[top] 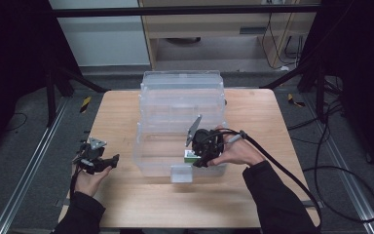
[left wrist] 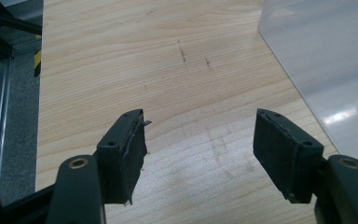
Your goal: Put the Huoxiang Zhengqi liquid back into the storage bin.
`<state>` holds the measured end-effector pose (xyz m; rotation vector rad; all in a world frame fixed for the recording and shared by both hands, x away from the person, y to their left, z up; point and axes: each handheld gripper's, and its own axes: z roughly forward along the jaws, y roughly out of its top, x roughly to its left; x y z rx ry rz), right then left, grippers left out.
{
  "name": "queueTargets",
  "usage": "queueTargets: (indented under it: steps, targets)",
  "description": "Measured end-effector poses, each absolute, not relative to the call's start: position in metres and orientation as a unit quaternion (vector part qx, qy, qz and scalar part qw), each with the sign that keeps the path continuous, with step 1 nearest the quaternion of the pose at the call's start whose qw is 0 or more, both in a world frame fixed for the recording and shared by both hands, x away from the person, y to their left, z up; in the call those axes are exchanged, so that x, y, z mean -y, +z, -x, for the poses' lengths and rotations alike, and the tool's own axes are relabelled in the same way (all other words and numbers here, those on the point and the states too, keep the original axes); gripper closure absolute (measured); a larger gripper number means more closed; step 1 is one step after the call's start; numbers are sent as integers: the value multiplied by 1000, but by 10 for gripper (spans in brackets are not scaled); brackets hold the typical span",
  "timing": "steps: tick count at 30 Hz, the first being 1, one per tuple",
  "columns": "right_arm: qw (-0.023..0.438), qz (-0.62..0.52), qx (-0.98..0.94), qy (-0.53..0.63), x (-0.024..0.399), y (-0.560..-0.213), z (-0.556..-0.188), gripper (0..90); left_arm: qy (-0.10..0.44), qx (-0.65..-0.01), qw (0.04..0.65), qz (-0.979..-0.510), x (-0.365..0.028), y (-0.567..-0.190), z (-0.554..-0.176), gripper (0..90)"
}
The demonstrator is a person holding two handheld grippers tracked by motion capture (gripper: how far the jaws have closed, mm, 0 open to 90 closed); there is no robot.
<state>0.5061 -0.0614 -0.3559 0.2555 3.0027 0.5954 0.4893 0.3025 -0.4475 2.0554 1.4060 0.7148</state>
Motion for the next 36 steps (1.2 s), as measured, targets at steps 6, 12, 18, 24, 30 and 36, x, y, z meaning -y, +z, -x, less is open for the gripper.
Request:
queueTargets:
  steps: [6,12,18,24,30,36]
  targets:
    - [29,-80,-977,194,57,-365,-505,591,266,-522,272,-764,-302,-448,-489,338]
    - [23,-74,-978,194,53,-375,-506,589,266,-522,271,-764,-302,-448,-490,337]
    - [18,-74,-979,188,51,-383,-507,585,266,-523,269,-764,-302,-448,-490,337]
    - [11,-68,-981,182,48,-390,-508,588,267,-521,268,-765,-301,-449,-490,337]
    - [1,-66,-982,177,46,-396,-510,591,268,-520,269,-765,-301,-448,-490,337]
    - [-4,-66,-983,170,44,-402,-512,596,271,-518,274,-764,-301,-445,-489,336]
